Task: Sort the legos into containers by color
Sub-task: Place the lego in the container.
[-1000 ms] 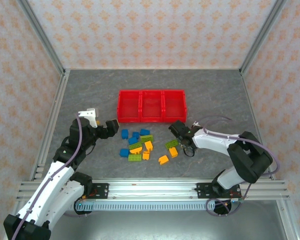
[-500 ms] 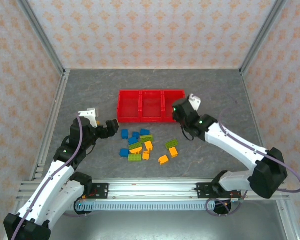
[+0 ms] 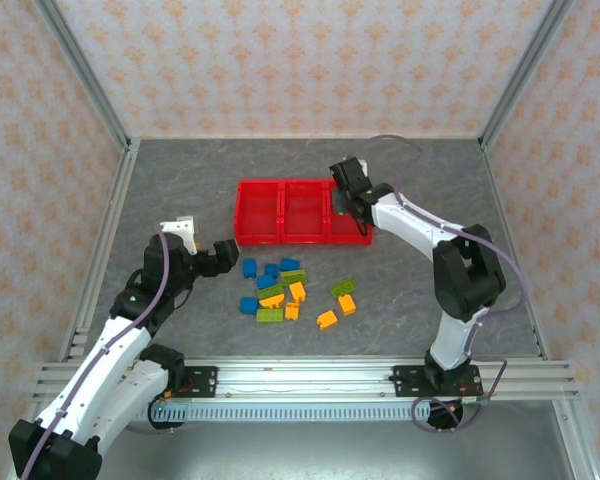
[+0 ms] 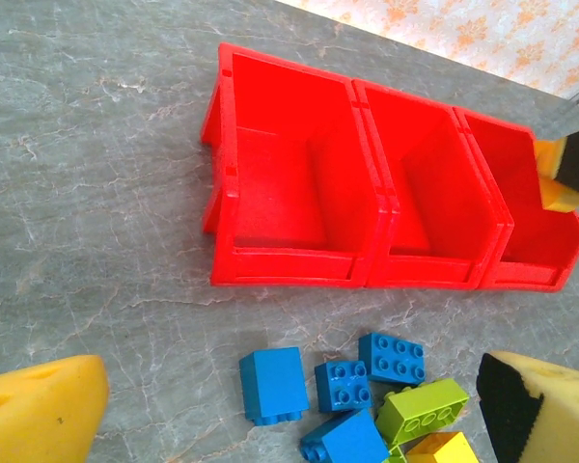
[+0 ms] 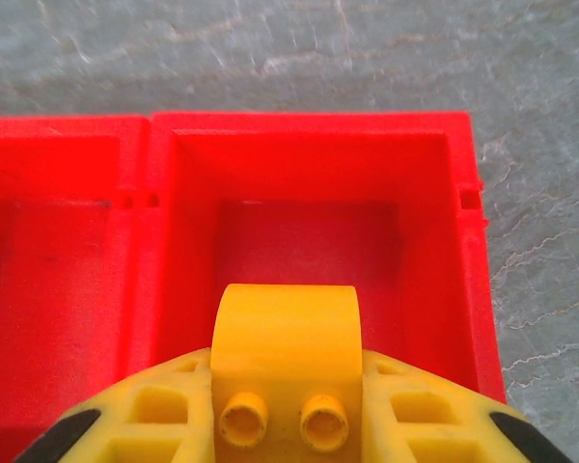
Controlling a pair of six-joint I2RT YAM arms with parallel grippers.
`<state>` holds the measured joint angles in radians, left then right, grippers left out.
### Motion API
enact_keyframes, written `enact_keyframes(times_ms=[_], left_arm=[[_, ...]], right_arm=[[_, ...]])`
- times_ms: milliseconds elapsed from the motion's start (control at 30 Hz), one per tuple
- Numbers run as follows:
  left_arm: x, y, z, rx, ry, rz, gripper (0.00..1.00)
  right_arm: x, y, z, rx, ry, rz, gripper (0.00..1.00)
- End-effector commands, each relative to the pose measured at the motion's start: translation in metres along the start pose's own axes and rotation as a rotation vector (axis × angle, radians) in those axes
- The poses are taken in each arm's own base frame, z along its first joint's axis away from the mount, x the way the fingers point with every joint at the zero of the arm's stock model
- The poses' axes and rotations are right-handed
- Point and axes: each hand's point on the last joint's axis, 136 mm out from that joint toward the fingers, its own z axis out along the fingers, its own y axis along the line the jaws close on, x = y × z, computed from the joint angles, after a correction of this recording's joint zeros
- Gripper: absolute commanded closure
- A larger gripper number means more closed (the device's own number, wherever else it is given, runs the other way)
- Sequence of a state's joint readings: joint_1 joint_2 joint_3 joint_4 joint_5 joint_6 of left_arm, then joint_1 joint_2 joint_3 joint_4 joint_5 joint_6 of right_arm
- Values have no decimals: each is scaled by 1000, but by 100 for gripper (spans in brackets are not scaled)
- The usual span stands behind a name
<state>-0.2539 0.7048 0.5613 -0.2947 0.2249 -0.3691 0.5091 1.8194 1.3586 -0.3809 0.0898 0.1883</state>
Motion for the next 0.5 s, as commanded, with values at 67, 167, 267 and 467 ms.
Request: enact_keyframes(times_ms=[67,167,267,467], left_arm=[[-5,-5,-1,22,-17,-4,1],[-5,-5,0,22,-14,-2,1],[-5,-4,0,19,-16,-3,1],[-7,-3,-2,9,-26,-5,1]], right_arm=[[4,7,8,-20,29,-41,62],[7,3,9,0,49,-32,39],[3,2,1,1,50,-13,30],[-5,1,-38,-27,59,63,24]])
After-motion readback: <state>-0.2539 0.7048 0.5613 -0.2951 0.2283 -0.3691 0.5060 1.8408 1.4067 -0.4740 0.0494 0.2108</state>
